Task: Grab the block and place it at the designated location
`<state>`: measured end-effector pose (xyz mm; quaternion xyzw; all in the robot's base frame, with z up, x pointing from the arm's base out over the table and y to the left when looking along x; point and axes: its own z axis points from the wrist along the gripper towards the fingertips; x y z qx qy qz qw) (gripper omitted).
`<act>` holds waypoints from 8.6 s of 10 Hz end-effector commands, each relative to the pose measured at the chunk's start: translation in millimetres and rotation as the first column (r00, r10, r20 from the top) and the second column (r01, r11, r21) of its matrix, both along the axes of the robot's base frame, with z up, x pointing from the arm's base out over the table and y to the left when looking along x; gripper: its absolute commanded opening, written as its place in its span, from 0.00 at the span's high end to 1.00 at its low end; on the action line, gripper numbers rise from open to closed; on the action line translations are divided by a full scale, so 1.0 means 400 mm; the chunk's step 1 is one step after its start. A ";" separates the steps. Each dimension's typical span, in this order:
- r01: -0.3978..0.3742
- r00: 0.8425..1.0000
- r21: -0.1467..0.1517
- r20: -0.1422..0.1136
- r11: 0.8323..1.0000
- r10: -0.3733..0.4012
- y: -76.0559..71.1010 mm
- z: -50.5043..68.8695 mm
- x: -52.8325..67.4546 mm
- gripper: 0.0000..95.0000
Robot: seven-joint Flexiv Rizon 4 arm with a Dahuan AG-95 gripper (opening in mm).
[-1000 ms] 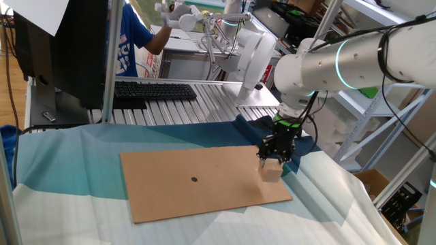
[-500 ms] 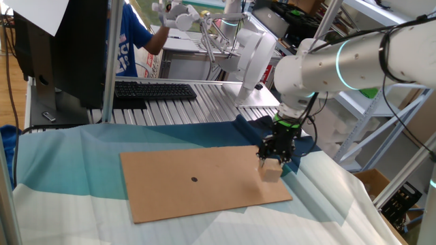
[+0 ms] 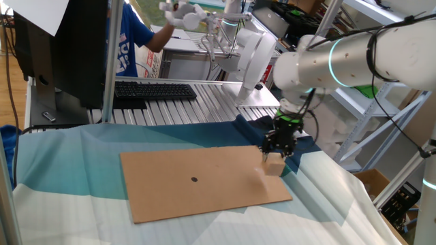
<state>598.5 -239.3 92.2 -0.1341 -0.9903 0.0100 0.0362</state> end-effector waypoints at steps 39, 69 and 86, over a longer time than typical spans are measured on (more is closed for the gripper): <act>0.184 0.981 0.051 -0.064 0.982 -0.181 0.133 -0.049 0.007 1.00; 0.148 0.989 0.085 0.009 0.985 -0.149 0.311 -0.009 -0.004 1.00; 0.177 0.984 0.054 -0.010 0.983 -0.177 0.455 -0.007 0.106 1.00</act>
